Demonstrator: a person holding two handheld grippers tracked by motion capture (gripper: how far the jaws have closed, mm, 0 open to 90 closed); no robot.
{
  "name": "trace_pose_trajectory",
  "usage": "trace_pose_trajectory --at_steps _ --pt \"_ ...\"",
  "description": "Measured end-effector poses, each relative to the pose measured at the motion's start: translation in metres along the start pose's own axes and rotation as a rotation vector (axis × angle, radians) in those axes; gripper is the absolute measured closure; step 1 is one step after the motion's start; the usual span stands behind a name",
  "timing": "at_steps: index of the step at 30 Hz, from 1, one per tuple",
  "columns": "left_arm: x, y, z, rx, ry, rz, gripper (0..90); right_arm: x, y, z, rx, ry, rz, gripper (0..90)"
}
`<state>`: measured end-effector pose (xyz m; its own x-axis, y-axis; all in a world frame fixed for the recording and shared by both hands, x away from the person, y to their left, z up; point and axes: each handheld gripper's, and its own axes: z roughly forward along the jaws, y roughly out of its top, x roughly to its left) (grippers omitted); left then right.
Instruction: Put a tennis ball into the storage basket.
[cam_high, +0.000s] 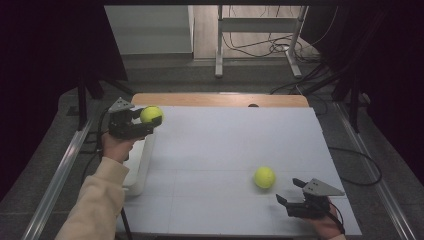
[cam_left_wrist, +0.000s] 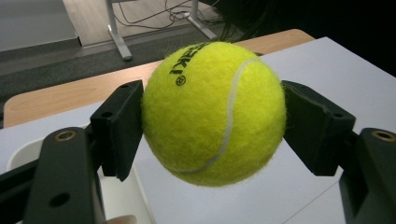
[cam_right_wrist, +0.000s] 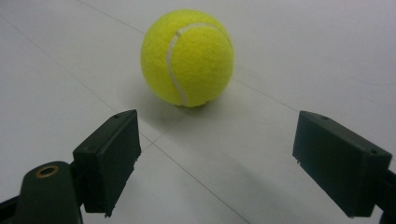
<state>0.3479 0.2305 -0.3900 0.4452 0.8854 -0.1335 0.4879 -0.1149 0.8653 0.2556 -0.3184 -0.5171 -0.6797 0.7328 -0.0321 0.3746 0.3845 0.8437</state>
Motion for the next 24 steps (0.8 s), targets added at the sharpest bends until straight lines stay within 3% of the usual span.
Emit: trace_pose_trajectory --at_steps 24 --pt "0.026 -0.004 -0.002 0.025 0.066 -0.043 26.5 0.0 0.0 0.0 0.001 0.001 -0.001 15.7"
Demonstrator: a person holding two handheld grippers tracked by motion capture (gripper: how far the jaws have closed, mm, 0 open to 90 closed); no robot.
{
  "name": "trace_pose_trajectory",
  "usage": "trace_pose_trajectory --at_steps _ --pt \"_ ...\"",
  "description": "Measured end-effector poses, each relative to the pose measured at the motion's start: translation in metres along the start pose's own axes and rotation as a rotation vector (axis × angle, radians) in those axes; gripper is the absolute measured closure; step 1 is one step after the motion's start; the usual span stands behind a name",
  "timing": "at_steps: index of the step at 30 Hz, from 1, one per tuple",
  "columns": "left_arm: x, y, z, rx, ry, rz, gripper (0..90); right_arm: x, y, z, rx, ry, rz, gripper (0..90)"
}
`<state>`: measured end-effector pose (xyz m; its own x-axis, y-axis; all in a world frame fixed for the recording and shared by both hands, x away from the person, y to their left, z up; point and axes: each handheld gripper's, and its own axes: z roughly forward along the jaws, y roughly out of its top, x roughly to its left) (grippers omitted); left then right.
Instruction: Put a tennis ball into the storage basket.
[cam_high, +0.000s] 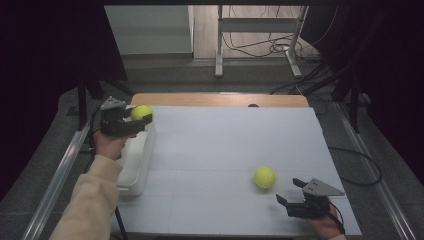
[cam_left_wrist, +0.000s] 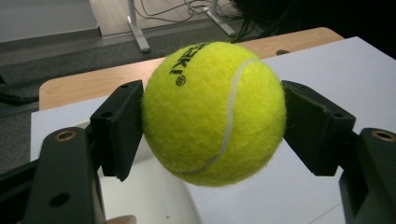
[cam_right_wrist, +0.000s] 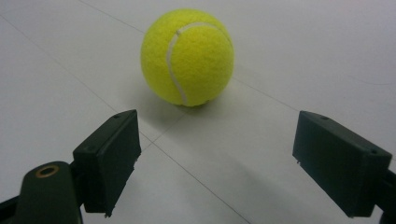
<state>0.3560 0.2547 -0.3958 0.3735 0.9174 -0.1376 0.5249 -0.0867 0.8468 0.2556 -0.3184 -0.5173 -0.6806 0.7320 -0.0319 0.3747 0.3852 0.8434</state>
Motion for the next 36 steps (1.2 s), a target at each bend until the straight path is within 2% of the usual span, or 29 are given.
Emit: trace_pose_trajectory --at_steps 11,27,36 --pt "0.013 -0.003 0.006 0.034 0.035 -0.023 26.5 0.0 0.0 0.0 0.005 -0.002 0.002 15.7" --pt "0.028 -0.008 0.026 0.108 0.084 -0.04 26.5 -0.001 -0.001 0.0 0.005 -0.003 0.002 15.7" --pt "0.034 -0.013 0.036 0.158 0.112 -0.035 26.5 -0.001 -0.001 0.0 0.007 -0.003 0.001 15.7"
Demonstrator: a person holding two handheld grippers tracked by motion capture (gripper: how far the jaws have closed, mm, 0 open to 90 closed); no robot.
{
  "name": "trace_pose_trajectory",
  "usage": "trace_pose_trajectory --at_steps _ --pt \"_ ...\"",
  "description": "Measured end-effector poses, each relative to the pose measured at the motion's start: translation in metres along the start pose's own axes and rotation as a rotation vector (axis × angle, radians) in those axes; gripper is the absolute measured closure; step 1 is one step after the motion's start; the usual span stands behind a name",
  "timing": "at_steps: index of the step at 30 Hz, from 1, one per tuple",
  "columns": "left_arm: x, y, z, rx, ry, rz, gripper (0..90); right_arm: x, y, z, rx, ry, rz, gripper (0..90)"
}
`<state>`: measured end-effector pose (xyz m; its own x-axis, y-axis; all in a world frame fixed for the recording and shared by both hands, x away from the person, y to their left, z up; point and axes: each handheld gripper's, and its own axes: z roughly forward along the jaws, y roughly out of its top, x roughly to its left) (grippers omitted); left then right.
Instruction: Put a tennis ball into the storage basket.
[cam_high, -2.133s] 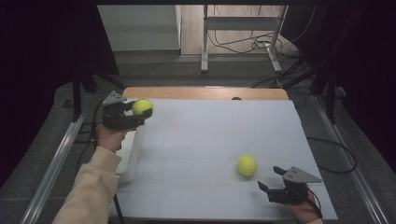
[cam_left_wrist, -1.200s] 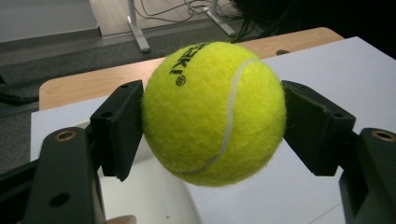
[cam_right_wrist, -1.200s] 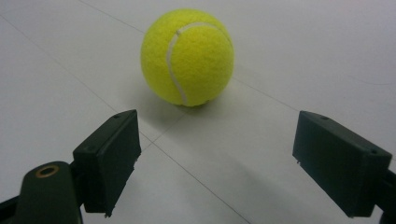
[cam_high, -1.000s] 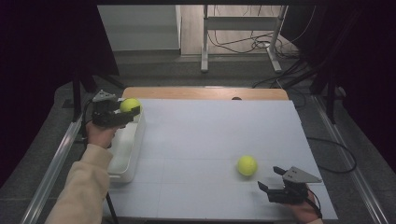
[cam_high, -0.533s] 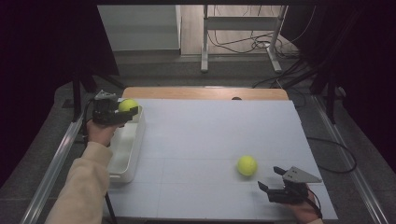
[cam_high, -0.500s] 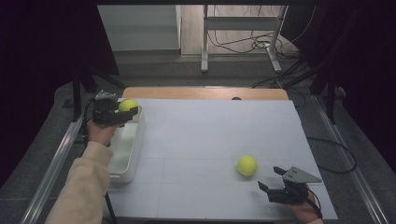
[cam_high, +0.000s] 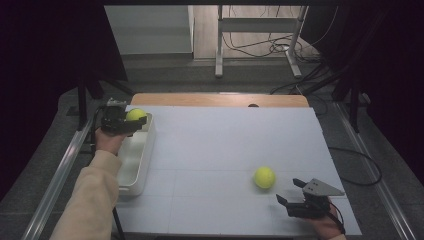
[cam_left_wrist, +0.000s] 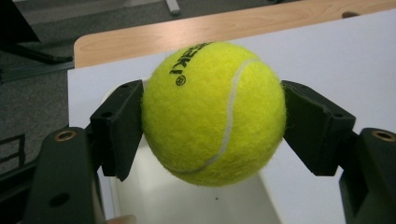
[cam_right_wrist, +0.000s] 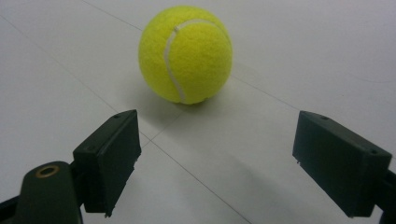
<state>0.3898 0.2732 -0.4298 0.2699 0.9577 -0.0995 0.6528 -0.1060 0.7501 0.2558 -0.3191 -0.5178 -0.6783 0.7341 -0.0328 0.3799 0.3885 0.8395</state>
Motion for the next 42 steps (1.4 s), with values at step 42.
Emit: trace_pose_trajectory --at_steps 42 --pt "-0.008 -0.001 0.001 0.007 -0.027 0.022 14.3 0.0 0.0 0.0 0.001 0.006 -0.006 15.6"
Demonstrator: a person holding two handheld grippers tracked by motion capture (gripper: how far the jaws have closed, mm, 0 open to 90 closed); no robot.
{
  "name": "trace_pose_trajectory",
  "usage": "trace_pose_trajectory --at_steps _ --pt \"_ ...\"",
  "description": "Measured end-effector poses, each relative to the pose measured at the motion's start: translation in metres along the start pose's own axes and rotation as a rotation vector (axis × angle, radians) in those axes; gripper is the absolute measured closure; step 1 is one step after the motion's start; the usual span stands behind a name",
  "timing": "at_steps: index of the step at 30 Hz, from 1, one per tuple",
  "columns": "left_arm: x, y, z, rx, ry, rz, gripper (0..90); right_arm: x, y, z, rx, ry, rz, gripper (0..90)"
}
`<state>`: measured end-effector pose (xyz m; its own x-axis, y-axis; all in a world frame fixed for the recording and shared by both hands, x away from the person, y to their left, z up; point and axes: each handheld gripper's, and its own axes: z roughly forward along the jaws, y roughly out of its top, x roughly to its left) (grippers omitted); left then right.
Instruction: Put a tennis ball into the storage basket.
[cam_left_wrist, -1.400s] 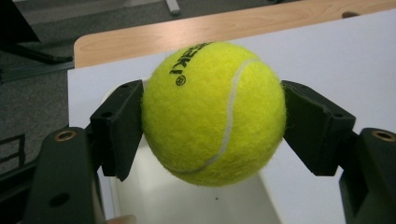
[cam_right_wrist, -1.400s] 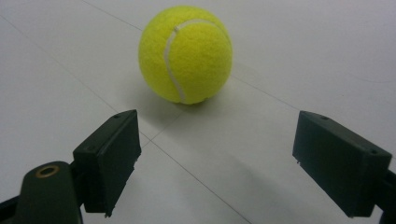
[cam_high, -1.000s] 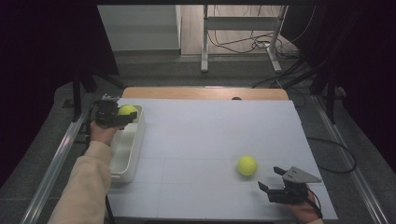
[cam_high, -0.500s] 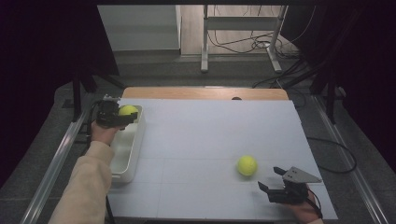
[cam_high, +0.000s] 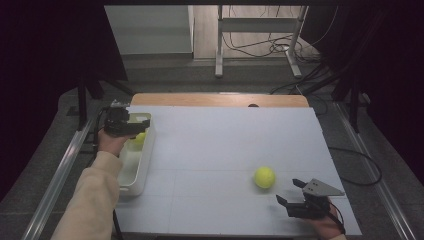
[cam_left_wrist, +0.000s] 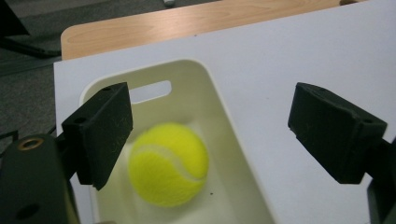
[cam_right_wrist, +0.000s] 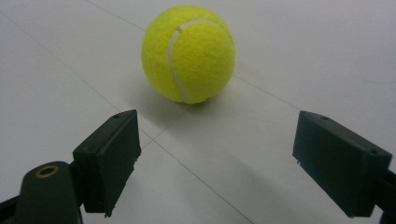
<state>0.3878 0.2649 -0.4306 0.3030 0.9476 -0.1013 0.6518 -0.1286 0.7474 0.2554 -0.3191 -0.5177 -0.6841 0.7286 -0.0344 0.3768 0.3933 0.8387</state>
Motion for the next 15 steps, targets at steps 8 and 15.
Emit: trace_pose_trajectory --at_steps 8,15 --pt "-0.013 0.002 -0.013 -0.04 -0.044 0.034 13.7 0.0 0.0 0.0 -0.001 -0.002 0.001 15.6" --pt "-0.022 0.003 -0.023 -0.086 -0.087 0.042 13.7 -0.001 0.0 0.0 -0.003 -0.004 0.001 15.6"
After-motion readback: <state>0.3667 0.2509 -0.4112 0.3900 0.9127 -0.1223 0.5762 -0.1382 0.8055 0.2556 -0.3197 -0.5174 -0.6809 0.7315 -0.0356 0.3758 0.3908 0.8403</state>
